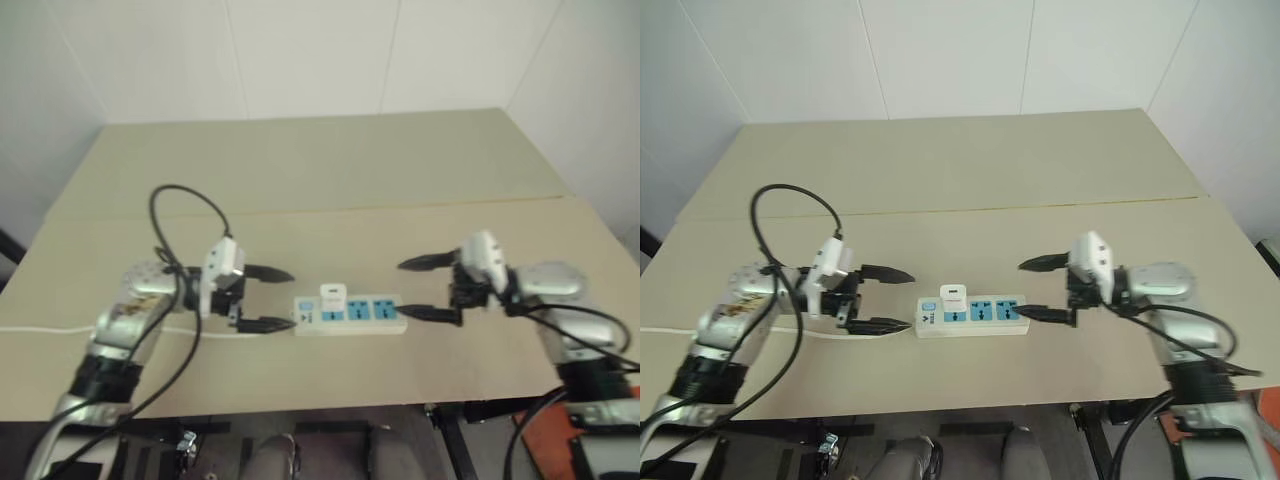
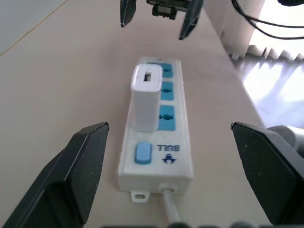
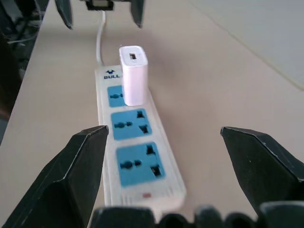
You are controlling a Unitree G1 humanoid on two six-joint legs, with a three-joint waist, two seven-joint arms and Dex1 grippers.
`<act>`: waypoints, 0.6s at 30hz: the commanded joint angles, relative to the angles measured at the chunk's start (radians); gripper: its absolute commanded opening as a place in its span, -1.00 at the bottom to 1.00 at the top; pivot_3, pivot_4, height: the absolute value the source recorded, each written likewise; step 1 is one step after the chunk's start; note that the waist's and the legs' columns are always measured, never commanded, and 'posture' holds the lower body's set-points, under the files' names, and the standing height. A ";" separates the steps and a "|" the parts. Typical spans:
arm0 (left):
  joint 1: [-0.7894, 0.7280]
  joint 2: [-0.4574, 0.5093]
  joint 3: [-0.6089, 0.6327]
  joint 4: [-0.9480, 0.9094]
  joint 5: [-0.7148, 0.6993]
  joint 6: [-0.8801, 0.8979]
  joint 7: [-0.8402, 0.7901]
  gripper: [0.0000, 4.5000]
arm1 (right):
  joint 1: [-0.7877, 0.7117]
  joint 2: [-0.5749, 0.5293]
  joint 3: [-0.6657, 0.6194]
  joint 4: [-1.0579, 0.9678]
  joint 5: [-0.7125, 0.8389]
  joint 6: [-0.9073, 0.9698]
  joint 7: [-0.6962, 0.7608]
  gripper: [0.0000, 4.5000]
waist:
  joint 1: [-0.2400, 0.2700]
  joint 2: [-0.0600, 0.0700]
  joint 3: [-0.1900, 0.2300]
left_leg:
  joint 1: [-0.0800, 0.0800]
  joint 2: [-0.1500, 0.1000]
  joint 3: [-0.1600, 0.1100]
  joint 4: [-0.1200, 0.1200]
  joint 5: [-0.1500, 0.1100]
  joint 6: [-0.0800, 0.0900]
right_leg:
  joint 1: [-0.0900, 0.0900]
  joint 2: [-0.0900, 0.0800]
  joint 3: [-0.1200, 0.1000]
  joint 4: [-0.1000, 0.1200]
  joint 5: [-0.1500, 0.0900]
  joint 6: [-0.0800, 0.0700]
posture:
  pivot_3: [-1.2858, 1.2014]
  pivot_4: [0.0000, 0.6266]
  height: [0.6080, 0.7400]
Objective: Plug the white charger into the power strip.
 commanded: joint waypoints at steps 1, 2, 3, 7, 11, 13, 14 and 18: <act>0.018 0.081 0.102 -0.073 -0.074 0.059 -0.007 0.99 | 0.044 -0.071 -0.117 -0.058 0.069 0.038 0.002 1.00 | 0.000 0.000 0.003 | 0.000 0.000 0.000 0.000 0.000 0.000 | 0.000 0.000 0.000 0.000 0.000 0.000 | 0.03 -0.52 1.00; 0.023 0.106 0.120 -0.067 -0.074 0.059 -0.009 0.99 | 0.063 -0.093 -0.143 -0.057 0.075 0.039 0.003 1.00 | 0.000 0.000 0.004 | 0.000 0.000 0.001 0.000 0.000 0.000 | 0.000 0.000 0.000 0.000 0.000 0.000 | 0.03 -0.52 1.00; 0.026 0.129 0.136 -0.056 -0.071 0.054 -0.014 0.99 | 0.083 -0.114 -0.168 -0.054 0.078 0.040 0.005 1.00 | 0.001 0.001 0.004 | 0.000 0.000 0.001 0.000 0.000 0.000 | 0.000 0.000 0.000 0.000 0.000 -0.001 | 0.03 -0.52 1.00; 0.032 0.172 0.168 -0.032 -0.068 0.045 -0.012 0.99 | 0.139 -0.152 -0.222 -0.058 0.086 0.038 -0.006 1.00 | 0.000 0.001 0.005 | 0.000 0.001 0.003 0.000 0.000 0.000 | 0.001 0.000 0.000 0.000 0.001 -0.001 | 0.03 -0.52 1.00; 0.036 0.164 0.165 -0.045 -0.080 0.054 -0.007 0.99 | 0.166 -0.149 -0.247 -0.083 0.097 0.045 -0.031 1.00 | 0.000 0.001 0.006 | 0.001 0.006 0.006 0.000 0.000 0.000 | 0.001 0.002 0.000 -0.001 0.002 -0.003 | 0.03 -0.52 1.00; 0.036 0.156 0.157 -0.053 -0.085 0.058 -0.002 0.99 | 0.179 -0.147 -0.248 -0.096 0.095 0.042 -0.038 1.00 | 0.000 0.001 0.006 | 0.001 0.007 0.007 0.000 0.000 0.000 | 0.001 0.003 0.001 -0.001 0.002 -0.003 | 0.03 -0.52 1.00; 0.034 0.153 0.153 -0.054 -0.085 0.057 -0.002 0.99 | 0.186 -0.146 -0.248 -0.103 0.093 0.042 -0.043 1.00 | 0.001 0.001 0.006 | 0.001 0.008 0.008 0.000 0.000 0.000 | 0.001 0.004 0.001 -0.001 0.002 -0.004 | 0.03 -0.52 1.00; 0.027 0.147 0.141 -0.047 -0.080 0.052 -0.001 0.99 | 0.209 -0.149 -0.254 -0.130 0.093 0.049 -0.063 1.00 | 0.000 0.001 0.006 | 0.001 0.010 0.011 0.000 0.000 0.000 | 0.001 0.005 0.001 -0.002 0.003 -0.004 | 0.03 -0.52 1.00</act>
